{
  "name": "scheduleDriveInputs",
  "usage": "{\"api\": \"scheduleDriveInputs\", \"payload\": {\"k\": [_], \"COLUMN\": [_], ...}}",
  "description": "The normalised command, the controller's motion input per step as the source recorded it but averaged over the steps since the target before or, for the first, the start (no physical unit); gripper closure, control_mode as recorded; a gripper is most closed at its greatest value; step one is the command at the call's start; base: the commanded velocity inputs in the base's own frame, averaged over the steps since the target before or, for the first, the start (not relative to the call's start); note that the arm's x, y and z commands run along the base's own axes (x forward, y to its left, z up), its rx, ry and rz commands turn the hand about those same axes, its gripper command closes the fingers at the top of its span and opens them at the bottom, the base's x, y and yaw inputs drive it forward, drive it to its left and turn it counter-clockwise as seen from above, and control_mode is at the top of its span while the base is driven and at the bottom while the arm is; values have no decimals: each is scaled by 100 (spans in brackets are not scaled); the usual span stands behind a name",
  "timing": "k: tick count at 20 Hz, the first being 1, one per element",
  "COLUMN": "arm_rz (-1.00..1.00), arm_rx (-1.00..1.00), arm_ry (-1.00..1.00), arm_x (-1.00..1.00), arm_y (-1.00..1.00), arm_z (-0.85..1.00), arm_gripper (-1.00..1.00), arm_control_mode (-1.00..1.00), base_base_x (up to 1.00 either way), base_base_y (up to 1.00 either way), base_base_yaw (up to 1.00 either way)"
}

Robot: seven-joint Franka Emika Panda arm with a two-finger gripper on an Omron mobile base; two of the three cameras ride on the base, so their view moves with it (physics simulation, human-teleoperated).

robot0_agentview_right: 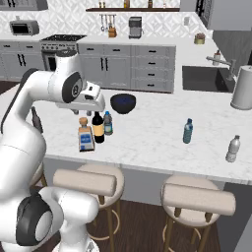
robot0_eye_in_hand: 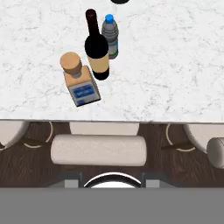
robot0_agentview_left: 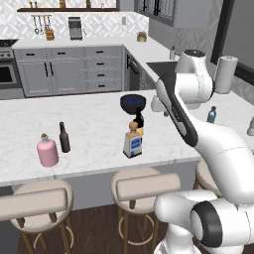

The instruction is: Move the plastic bottles in the middle to the plastics group, and the glass bottles in the middle to the glass group.

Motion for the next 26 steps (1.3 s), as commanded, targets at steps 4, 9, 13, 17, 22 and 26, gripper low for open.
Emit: {"api": "scheduleDriveInputs", "payload": {"k": [4, 9, 13, 17, 22, 26], "arm_rz": [0, 6, 4, 2, 5, 2], "arm_rx": [0, 0, 1, 0, 0, 0], "arm_ry": [-20, -38, -17, 1, 0, -1], "arm_x": [-46, -36, 0, 0, 32, 52], "arm_y": [5, 41, 43, 11, 29, 17], "arm_z": [0, 0, 0, 0, -13, -17], "arm_gripper": [-100, -100, -100, -100, -100, -100], "arm_control_mode": [-100, -100, -100, -100, -100, -100], "base_base_x": [0, 0, 0, 0, 0, 0], "base_base_y": [0, 0, 0, 0, 0, 0], "base_base_yaw": [0, 0, 0, 0, 0, 0]}}
